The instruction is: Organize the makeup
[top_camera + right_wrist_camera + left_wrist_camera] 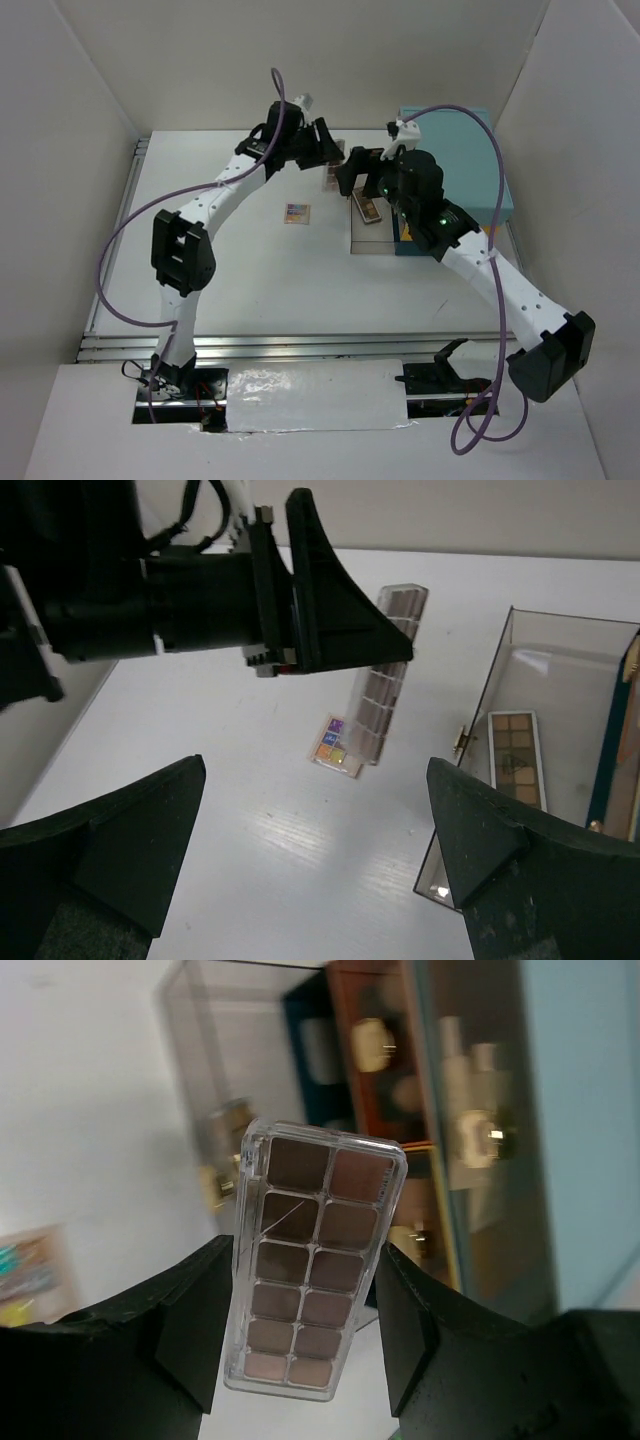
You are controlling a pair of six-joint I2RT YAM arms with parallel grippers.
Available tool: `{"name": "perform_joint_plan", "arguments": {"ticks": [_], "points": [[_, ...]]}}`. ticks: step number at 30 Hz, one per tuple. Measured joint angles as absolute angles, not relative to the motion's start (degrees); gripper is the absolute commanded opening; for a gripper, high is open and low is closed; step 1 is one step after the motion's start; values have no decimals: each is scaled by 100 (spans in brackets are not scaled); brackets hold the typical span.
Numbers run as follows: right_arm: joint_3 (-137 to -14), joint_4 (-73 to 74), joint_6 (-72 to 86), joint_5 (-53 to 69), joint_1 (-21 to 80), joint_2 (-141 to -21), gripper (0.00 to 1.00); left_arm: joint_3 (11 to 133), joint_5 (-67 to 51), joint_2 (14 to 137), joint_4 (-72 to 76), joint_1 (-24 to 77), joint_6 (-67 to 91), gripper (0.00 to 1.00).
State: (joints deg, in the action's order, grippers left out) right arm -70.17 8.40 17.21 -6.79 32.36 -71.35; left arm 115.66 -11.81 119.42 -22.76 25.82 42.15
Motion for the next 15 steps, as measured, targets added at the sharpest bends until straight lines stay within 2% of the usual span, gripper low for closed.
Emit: {"name": "perform_joint_plan", "arguments": {"ticks": [9, 15], "points": [[-6895, 871, 1758, -1028, 3138, -6781, 100, 12038, -2359, 13631, 246, 2991, 5450, 0], [-6803, 1068, 1730, -1116, 3055, -6768, 100, 12081, -2460, 14243, 792, 3214, 5881, 2]]}}
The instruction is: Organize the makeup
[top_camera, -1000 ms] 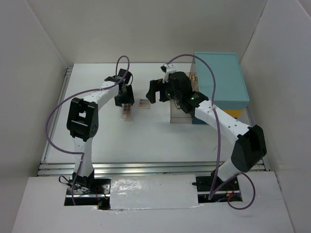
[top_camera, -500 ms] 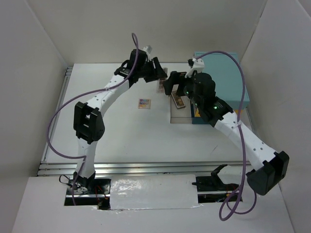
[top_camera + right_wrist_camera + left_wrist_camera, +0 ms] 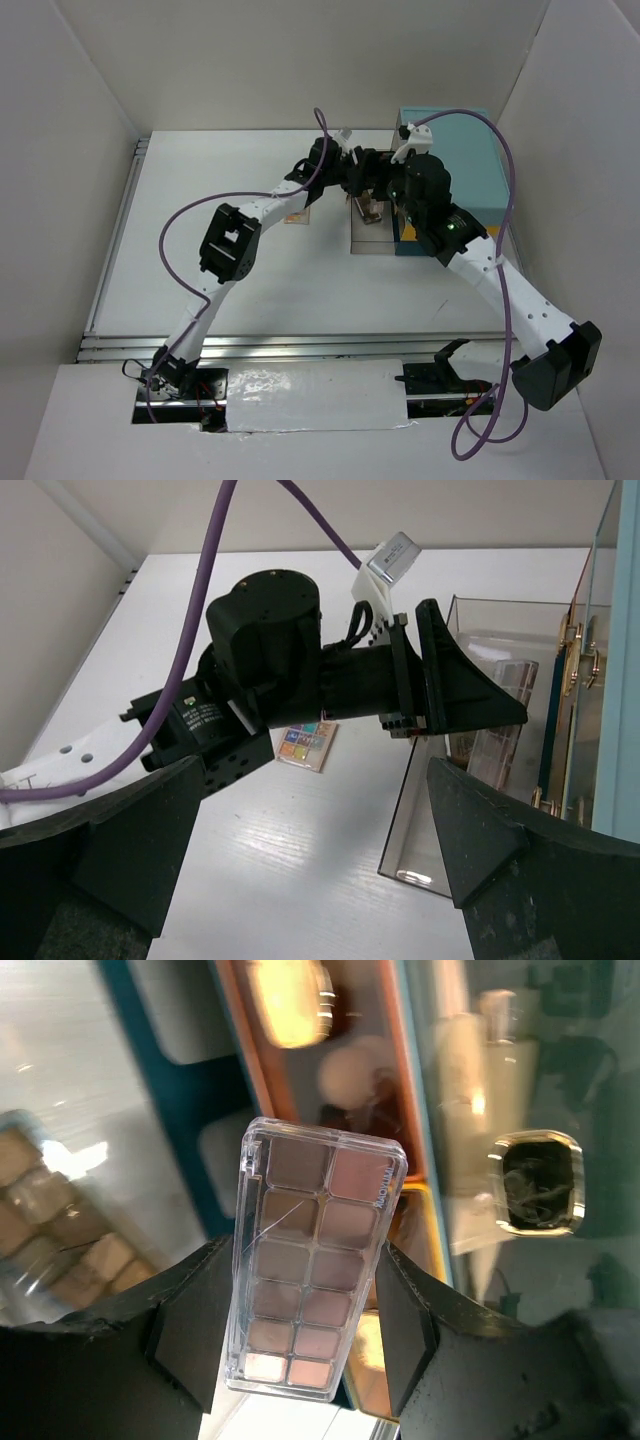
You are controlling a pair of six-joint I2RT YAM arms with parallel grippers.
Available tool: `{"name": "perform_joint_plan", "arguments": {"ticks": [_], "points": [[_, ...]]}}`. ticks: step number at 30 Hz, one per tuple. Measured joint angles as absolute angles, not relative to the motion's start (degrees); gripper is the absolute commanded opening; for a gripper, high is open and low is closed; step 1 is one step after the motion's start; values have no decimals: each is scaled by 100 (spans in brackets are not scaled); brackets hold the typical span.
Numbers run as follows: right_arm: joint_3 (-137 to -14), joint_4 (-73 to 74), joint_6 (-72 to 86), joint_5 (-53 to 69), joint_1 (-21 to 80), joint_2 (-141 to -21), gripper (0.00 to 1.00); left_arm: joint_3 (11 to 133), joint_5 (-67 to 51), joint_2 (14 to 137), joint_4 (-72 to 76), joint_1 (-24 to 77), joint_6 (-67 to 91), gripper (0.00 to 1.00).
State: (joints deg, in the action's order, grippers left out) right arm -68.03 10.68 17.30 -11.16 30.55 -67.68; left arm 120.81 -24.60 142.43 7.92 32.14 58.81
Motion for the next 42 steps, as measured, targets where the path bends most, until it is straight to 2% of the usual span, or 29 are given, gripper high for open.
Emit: {"name": "perform_joint_plan", "arguments": {"ticks": [2, 4, 5, 8, 9, 11, 12, 13, 23, 34, 42], "points": [[-6796, 1070, 1710, -1120, 3046, -6748, 100, 12036, -2436, 14241, 908, 3273, 5892, 5], [-6781, 1072, 1708, -1118, 3044, -6720, 100, 12036, -2386, 14241, 952, 3308, 5881, 18], [-6781, 1068, 1706, -1116, 3044, -6716, 100, 12036, -2359, 14241, 947, 3312, 5870, 33], [-6781, 1070, 1697, -1100, 3041, -6713, 100, 12036, -2235, 14241, 897, 3293, 5852, 58], [-6781, 1070, 1691, -1090, 3039, -6713, 100, 12036, -2185, 14241, 888, 3286, 5839, 69], [-6781, 1066, 1688, -1066, 3037, -6713, 100, 12036, -2084, 14239, 847, 3277, 5800, 79], [-6781, 1068, 1688, -1059, 3037, -6713, 100, 12036, -2034, 14237, 825, 3275, 5749, 93], [-6781, 1068, 1686, -1050, 3037, -6713, 100, 12036, -1981, 14232, 794, 3269, 5712, 97], [-6781, 1061, 1664, -993, 3035, -6737, 100, 12151, -1833, 13852, 438, 3245, 5428, 100], [-6779, 1026, 1599, -617, 3033, -6886, 100, 12127, 657, 12387, -1870, 3146, 4053, 99], [-6779, 939, 1555, -274, 3033, -6980, 100, 11688, 873, 12768, -3129, 2602, 3229, 99]]}}
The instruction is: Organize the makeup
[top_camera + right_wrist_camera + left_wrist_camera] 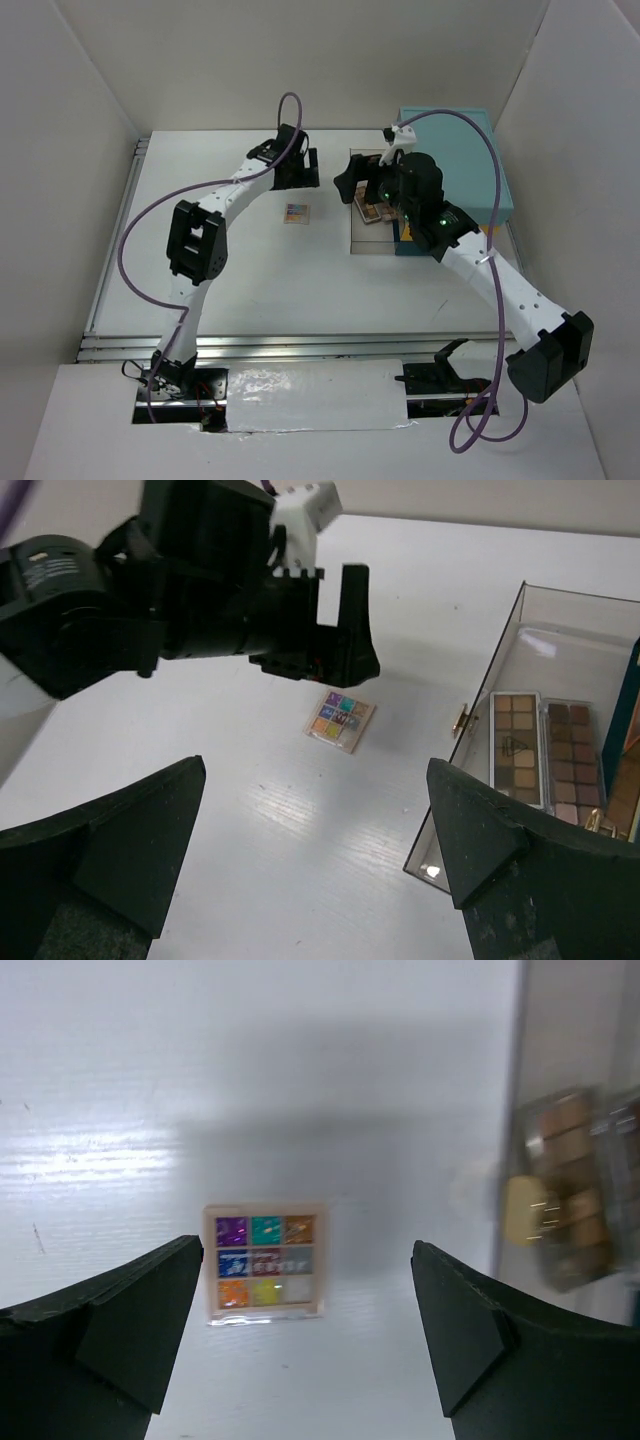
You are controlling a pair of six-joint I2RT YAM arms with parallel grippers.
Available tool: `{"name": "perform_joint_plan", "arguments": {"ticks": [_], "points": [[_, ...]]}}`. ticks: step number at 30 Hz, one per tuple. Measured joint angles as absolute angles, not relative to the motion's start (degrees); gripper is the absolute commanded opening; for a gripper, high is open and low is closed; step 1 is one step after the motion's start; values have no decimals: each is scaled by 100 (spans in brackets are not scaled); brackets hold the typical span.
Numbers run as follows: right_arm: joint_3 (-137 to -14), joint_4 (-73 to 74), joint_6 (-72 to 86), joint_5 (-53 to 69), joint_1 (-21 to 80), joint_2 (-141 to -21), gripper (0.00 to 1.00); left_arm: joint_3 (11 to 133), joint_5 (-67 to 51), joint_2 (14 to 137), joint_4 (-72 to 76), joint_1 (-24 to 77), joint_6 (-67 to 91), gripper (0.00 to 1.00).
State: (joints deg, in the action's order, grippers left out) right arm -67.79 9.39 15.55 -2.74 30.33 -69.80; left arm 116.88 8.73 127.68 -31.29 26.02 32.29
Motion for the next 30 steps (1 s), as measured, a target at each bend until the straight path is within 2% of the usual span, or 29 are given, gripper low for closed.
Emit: {"name": "perform_joint_plan", "arguments": {"ticks": [5, 16, 23, 30], "points": [[-6779, 943, 1514, -36, 3033, -7155, 100, 11673, 709, 13216, -3610, 2506, 2797, 99], [-6779, 917, 1446, 290, 3033, -7251, 100, 11144, 462, 13222, -3686, 2506, 2565, 99], [-6779, 886, 1406, 368, 3033, -7262, 100, 11142, 786, 13301, -3741, 2569, 2692, 96], [-6779, 849, 1404, 375, 3033, -7262, 100, 11203, 1184, 13360, -3771, 2696, 2744, 99]]}}
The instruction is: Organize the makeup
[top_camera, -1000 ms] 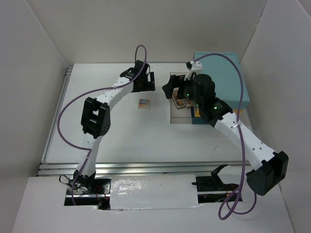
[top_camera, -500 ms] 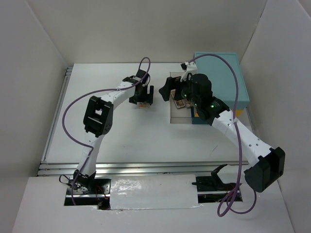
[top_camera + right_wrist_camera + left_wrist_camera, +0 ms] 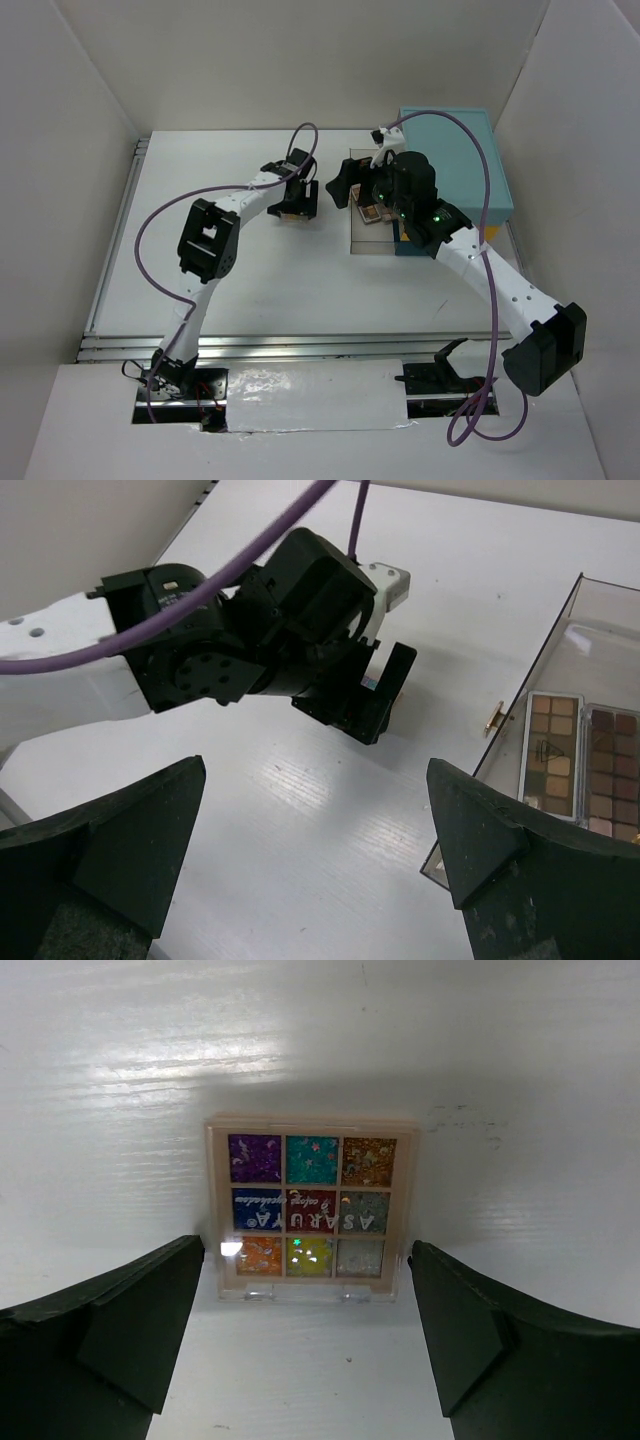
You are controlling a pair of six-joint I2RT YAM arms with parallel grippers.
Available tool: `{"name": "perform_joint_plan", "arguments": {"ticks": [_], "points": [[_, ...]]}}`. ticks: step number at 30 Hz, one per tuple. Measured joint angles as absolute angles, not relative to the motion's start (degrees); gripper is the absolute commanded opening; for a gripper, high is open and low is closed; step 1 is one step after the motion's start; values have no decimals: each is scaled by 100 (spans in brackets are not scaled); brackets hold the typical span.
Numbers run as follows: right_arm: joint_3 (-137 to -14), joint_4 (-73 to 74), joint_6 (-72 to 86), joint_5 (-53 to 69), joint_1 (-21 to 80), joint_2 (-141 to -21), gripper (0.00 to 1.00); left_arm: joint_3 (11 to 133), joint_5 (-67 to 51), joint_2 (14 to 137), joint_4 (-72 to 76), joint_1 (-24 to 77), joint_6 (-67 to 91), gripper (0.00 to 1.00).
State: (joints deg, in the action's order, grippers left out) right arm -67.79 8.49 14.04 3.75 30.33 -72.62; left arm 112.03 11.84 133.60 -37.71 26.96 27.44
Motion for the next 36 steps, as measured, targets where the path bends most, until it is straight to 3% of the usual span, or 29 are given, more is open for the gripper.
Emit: {"name": "perform_joint_plan", "arguments": {"ticks": [8, 11, 13, 14, 16, 17, 18, 27, 36], "points": [[-6779, 832, 1400, 370, 3033, -7262, 100, 11489, 1282, 13596, -3778, 2775, 2727, 99], [-6779, 827, 1398, 370, 3033, -7262, 100, 11620, 1293, 13679, -3806, 2786, 2735, 88], [-6779, 821, 1391, 366, 3033, -7262, 100, 11636, 1295, 13688, -3793, 2786, 2727, 71], [-6779, 814, 1385, 366, 3033, -7262, 100, 11636, 1302, 13688, -3785, 2786, 2729, 55], [-6779, 812, 1382, 357, 3033, -7262, 100, 11636, 1297, 13688, -3774, 2786, 2714, 38], [-6779, 812, 1382, 346, 3033, -7262, 100, 11636, 1293, 13688, -3774, 2786, 2716, 24], [-6779, 812, 1382, 344, 3033, -7262, 100, 11633, 1293, 13688, -3774, 2786, 2716, 20], [-6696, 760, 1382, 211, 3033, -7210, 100, 11063, 1007, 13131, -3691, 2783, 2867, 15], [-6427, 598, 1448, -325, 3033, -6851, 100, 11065, -290, 11942, -2508, 2899, 3413, 14]]}}
